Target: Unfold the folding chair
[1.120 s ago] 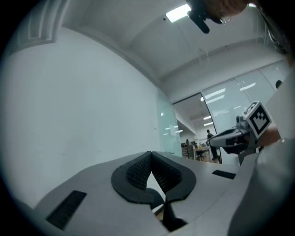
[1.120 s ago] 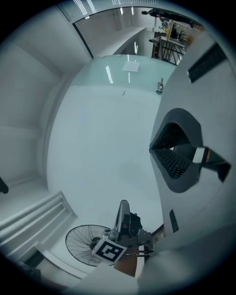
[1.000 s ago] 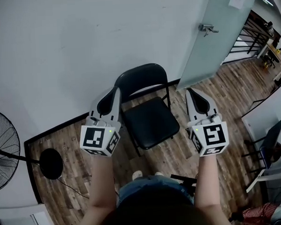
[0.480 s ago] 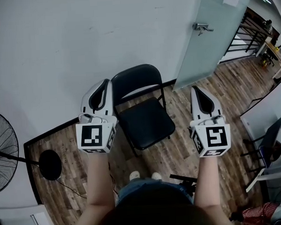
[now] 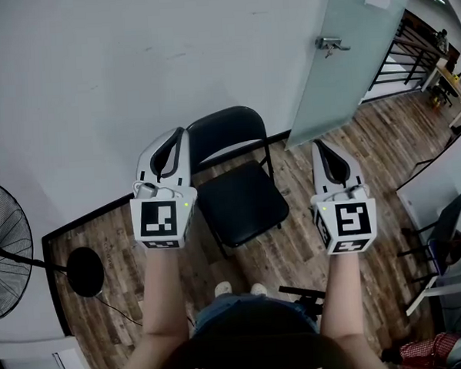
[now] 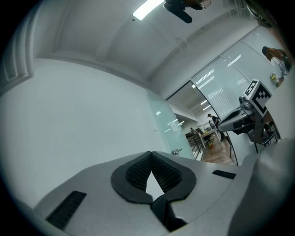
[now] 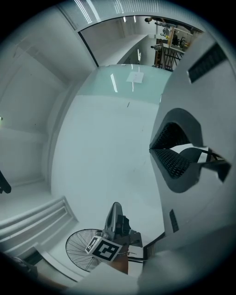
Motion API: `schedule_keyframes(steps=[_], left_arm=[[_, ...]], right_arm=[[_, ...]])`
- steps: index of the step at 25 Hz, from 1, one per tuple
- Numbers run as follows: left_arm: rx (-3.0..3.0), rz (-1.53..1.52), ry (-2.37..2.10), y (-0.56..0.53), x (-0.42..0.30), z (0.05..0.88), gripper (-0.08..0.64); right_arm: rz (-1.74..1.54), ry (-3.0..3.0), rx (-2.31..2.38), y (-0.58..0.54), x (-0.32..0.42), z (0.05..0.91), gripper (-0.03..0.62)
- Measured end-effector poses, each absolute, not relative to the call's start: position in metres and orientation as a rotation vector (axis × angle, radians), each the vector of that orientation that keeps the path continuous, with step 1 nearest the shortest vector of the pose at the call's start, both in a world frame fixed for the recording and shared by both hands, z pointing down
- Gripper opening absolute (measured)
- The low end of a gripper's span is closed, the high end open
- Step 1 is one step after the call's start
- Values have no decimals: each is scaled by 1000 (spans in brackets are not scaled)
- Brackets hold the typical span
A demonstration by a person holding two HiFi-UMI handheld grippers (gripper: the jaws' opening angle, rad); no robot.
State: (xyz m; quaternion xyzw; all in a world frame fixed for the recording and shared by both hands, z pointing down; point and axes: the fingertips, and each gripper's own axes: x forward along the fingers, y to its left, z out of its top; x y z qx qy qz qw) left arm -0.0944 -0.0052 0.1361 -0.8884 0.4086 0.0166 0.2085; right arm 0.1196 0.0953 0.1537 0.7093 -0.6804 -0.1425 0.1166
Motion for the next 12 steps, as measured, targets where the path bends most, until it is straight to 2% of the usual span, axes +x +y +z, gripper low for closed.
schedule_keyframes(steps=[12], left_arm=[[-2472,67,1128,-1,-97,132,0]], right_arm=[[-449,-1943,2110,105,129,151,1]])
